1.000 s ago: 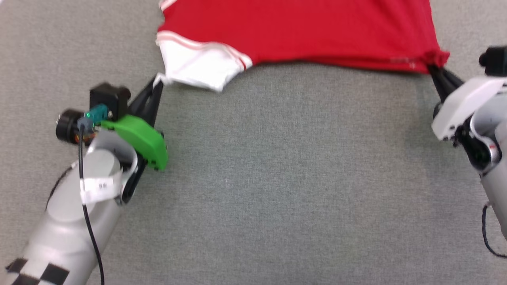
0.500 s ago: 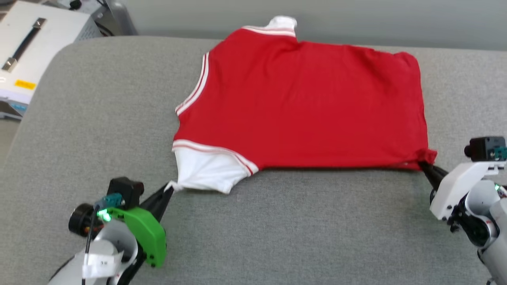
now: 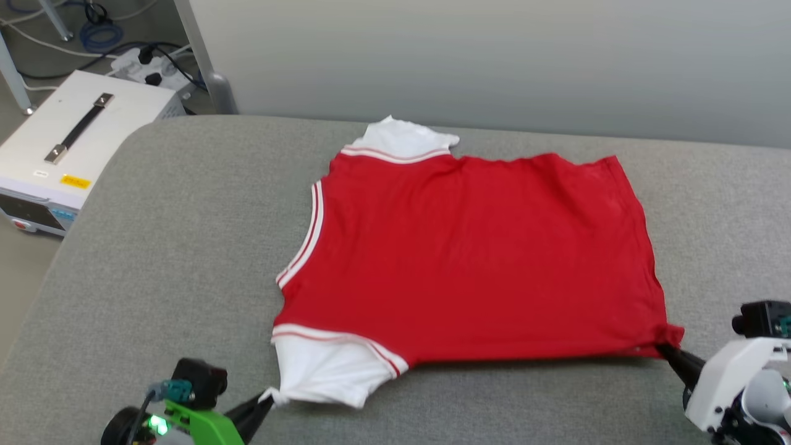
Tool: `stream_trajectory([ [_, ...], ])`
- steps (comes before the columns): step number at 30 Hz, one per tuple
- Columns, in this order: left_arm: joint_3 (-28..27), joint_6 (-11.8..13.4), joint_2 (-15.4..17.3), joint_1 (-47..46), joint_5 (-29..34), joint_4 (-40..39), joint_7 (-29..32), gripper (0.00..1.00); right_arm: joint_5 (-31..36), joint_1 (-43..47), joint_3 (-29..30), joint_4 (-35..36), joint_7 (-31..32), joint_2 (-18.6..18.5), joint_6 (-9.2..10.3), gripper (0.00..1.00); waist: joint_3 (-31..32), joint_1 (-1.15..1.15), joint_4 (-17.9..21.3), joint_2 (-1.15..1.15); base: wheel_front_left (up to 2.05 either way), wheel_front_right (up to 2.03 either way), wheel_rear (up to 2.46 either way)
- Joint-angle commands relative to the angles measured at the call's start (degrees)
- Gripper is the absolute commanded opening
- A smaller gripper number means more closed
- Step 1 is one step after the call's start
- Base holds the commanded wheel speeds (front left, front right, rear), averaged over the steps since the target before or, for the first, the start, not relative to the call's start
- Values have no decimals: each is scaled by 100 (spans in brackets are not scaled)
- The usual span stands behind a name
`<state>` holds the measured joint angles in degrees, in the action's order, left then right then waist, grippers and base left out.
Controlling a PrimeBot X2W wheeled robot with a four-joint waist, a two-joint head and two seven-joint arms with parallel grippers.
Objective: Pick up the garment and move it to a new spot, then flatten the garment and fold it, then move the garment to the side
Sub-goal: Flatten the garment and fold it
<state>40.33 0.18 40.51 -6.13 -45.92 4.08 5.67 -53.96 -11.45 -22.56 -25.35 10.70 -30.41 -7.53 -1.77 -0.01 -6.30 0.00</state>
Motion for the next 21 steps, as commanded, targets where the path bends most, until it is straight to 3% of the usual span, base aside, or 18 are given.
stream_trajectory([
  [1,16,16,138,202,-81,-122,91,0,-108,231,75,116,96,-83,4,0,200,1,-54,0,0,0,0],
  [12,93,75,757,895,-490,-1025,572,0,-552,1691,795,1393,1058,-217,4,0,401,1,-93,0,0,0,0],
  [21,-190,77,687,345,-321,-1323,327,0,-152,1874,1638,2278,1745,48,4,0,61,1,-36,0,0,0,0],
])
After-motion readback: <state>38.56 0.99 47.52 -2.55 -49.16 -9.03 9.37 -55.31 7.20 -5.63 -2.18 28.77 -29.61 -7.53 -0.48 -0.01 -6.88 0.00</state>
